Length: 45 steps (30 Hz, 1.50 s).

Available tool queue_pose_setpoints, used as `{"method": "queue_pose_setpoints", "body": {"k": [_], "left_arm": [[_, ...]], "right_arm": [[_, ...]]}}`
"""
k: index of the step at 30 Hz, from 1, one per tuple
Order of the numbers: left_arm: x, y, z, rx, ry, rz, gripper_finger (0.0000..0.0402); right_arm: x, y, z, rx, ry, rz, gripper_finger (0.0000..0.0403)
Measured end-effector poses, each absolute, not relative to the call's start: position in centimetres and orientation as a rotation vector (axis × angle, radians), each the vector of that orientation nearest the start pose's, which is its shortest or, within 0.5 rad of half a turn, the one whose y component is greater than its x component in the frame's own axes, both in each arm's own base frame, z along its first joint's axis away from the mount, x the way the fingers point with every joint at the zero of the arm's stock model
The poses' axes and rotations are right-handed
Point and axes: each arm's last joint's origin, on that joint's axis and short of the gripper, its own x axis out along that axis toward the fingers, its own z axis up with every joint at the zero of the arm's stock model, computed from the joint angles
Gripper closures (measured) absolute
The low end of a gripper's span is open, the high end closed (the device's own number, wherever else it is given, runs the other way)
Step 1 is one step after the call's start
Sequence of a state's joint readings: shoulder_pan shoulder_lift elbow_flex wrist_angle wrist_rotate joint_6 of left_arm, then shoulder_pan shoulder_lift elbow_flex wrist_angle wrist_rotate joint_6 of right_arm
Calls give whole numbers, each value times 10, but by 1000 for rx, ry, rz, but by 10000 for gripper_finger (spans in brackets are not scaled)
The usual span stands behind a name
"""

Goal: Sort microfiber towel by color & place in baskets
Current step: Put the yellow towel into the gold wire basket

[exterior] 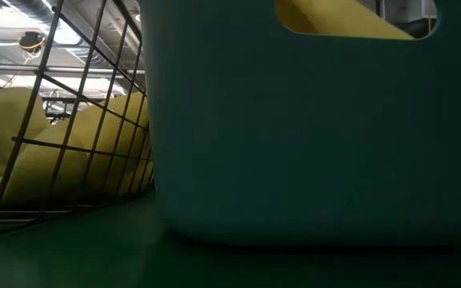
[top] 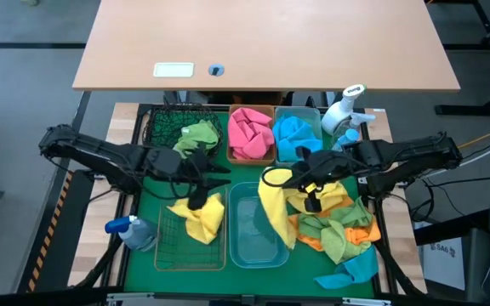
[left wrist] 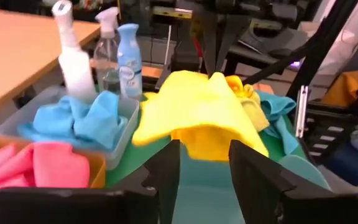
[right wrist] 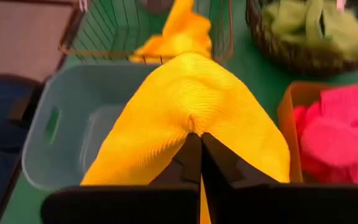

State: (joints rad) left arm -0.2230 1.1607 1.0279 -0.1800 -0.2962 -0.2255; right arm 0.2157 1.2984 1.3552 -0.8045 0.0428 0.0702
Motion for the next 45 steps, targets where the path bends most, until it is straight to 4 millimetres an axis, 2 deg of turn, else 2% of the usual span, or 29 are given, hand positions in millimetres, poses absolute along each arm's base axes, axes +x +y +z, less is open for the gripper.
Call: {"method": "queue_pose_setpoints", "body": {"k": [7, 14, 20, 33, 36, 40, 45], "left_arm": [[289, -56, 329, -45, 208, 86, 227], [315, -58, 316, -5, 143, 87, 218], [323, -57, 307, -27, 168, 4, 217], [324, -57, 306, -47, 161, -16, 219], [324, -57, 306, -47, 161, -16, 235], [324, -57, 306, -47, 162, -15, 285], [324, -57, 306, -46, 163, -16, 370]], "right_arm": [[266, 57, 370, -67, 650, 162, 402], [283, 61, 371, -129, 545, 186, 402], [298, 63, 370, -180, 472, 166, 402], [301, 62, 371, -259, 443, 135, 402], [302, 63, 371, -261, 435, 135, 402], [302, 63, 371, -256, 436, 135, 400], [302, 63, 371, -231, 438, 128, 353]]}}
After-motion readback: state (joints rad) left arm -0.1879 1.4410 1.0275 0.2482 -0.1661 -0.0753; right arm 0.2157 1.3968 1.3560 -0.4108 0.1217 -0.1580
